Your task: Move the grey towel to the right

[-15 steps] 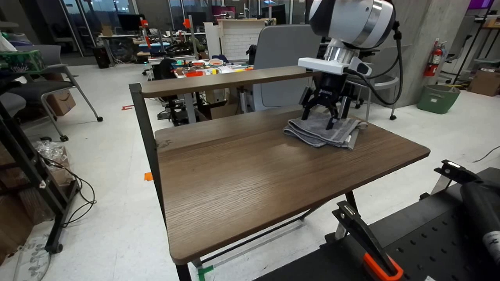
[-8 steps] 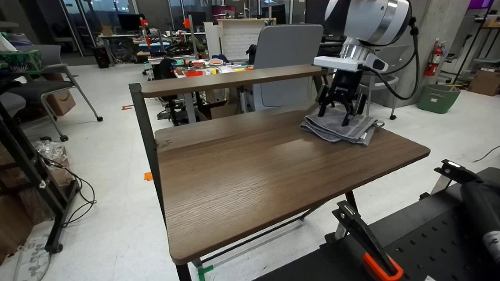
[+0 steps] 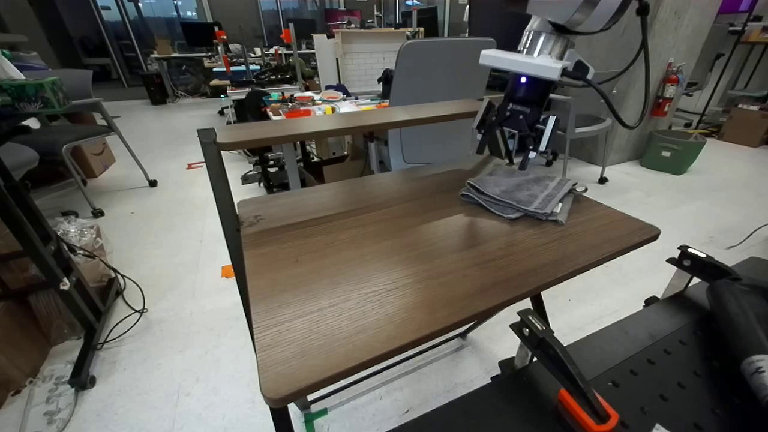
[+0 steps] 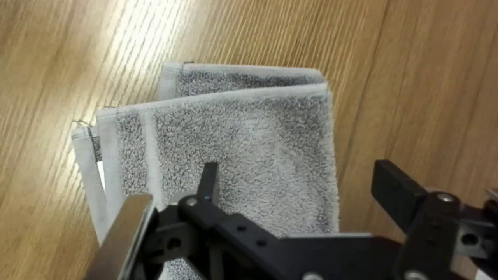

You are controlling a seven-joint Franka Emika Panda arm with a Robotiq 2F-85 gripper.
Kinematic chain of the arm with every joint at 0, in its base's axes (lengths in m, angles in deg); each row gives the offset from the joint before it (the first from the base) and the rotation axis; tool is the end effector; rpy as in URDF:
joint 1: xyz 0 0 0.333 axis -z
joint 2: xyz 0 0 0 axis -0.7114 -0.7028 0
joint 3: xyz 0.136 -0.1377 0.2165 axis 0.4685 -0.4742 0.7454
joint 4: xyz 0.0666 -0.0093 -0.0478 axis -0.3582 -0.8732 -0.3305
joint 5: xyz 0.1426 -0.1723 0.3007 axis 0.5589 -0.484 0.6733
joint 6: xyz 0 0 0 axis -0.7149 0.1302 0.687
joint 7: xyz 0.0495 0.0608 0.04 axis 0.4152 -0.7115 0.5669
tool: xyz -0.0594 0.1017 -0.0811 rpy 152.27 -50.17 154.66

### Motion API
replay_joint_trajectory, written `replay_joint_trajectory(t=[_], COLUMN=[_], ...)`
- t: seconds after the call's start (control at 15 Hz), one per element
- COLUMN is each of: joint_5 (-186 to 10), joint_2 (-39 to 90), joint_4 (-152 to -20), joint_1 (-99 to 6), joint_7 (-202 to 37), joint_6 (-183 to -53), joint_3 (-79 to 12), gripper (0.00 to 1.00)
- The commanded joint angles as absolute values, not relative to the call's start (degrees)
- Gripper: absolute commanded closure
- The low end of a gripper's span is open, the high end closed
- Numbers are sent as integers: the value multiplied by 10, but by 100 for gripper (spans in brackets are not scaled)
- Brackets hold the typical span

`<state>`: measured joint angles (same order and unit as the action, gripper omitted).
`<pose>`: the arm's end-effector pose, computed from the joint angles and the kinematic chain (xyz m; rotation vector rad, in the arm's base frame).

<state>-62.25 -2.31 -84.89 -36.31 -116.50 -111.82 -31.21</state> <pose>0.6417 -0.0956 0.1303 -2.4451 1.5401 0.2710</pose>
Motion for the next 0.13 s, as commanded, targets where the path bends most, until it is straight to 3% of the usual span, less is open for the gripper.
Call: replay_joint_trajectory(t=[0.0,0.07], joint_5=[-614,-615], joint_2=[-8,-5], joint_4=[-859,-860], joint_1=[-375,-377], joint_7=[-1158,-1160], joint_6=[-1114,-1112], joint_3=[-324,-325], gripper=[0,0])
